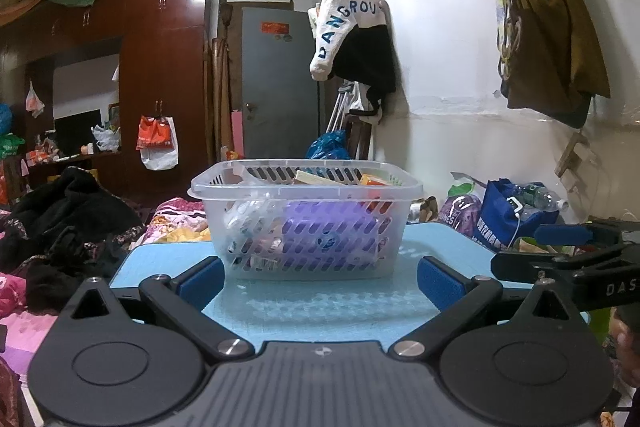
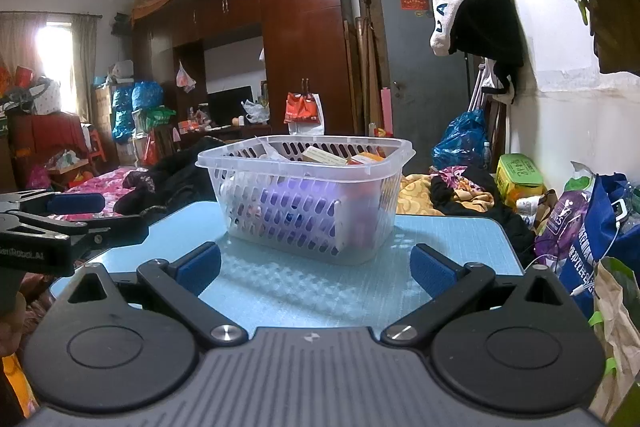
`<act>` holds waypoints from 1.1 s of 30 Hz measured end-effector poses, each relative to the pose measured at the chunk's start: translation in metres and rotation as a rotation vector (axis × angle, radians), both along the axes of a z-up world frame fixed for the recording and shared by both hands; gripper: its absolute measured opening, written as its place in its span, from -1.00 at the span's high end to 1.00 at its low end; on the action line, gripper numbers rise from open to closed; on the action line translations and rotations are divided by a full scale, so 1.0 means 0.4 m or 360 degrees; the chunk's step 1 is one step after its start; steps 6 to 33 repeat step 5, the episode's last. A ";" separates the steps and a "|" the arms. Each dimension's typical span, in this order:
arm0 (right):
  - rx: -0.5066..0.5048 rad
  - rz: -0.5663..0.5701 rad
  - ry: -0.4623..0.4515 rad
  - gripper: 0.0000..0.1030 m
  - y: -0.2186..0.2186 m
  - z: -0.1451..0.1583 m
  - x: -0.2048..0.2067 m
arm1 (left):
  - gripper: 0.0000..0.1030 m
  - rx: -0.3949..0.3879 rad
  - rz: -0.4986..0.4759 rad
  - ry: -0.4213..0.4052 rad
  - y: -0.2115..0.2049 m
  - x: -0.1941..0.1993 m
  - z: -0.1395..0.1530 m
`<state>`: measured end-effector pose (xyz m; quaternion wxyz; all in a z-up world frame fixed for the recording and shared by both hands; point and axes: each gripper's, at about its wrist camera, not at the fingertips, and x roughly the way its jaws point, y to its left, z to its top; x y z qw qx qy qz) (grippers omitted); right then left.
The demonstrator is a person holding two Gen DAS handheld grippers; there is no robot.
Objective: Organize objects
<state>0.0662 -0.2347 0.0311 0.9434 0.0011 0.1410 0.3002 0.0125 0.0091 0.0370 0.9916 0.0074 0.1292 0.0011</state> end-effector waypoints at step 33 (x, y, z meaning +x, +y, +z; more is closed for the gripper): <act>-0.0005 -0.0003 0.0006 -1.00 0.002 -0.002 0.004 | -1.00 0.0019 0.0022 -0.0045 -0.008 -0.007 0.002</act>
